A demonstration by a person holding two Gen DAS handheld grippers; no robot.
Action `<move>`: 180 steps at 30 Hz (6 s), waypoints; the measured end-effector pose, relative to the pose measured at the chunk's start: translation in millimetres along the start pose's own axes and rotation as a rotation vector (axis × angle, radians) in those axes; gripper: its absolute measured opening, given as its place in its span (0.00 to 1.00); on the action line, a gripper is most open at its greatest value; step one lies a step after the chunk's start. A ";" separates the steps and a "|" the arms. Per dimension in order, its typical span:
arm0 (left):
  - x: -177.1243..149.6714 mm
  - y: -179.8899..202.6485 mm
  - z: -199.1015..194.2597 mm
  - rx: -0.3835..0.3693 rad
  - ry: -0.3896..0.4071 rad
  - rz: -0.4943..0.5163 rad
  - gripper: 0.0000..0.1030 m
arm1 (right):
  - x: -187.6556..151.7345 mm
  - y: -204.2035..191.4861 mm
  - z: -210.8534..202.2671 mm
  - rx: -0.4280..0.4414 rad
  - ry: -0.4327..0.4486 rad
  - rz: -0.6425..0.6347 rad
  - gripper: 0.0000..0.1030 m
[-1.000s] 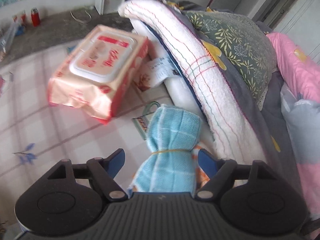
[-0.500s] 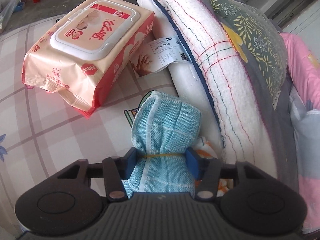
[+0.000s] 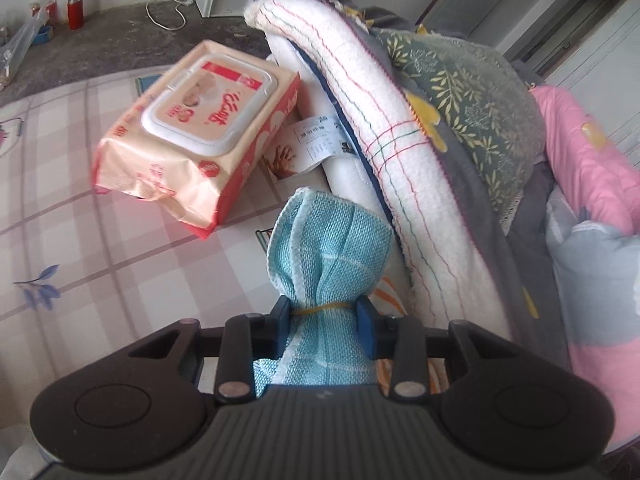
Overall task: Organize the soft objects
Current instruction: 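Carry the blue towel bundle with both grippers and lower it beside the plush, then open both grippers and withdraw them from the box toward the bed, then close the right gripper on the white yogurt cup on the bed, then lift and turn the yogurt cup with the right gripper while the left gripper approaches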
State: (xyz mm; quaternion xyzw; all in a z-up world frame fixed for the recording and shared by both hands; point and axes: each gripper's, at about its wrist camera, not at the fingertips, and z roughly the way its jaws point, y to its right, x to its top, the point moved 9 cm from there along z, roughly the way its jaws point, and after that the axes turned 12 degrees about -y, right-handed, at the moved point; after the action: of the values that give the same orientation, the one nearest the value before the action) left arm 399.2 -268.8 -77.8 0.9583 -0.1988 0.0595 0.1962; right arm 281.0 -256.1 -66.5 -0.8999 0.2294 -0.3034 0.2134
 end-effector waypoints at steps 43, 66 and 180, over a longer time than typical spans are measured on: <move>-307.8 -407.1 -273.3 0.332 0.308 -0.583 0.47 | -301.2 -449.5 -4.3 0.435 -0.412 -0.595 0.19; -302.8 -199.8 -319.3 0.375 0.660 -0.242 0.76 | -175.9 -290.2 -109.0 0.331 -0.034 -0.450 0.52; -291.2 28.3 -32.3 0.092 0.358 0.197 0.53 | -138.2 38.5 -73.6 0.148 -0.276 0.095 0.50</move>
State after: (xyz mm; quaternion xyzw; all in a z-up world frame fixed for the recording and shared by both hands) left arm 120.5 -175.5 -94.1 0.9163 -0.2507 0.2569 0.1778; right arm 124.5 -230.1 -95.3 -0.9030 0.2174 -0.1823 0.3227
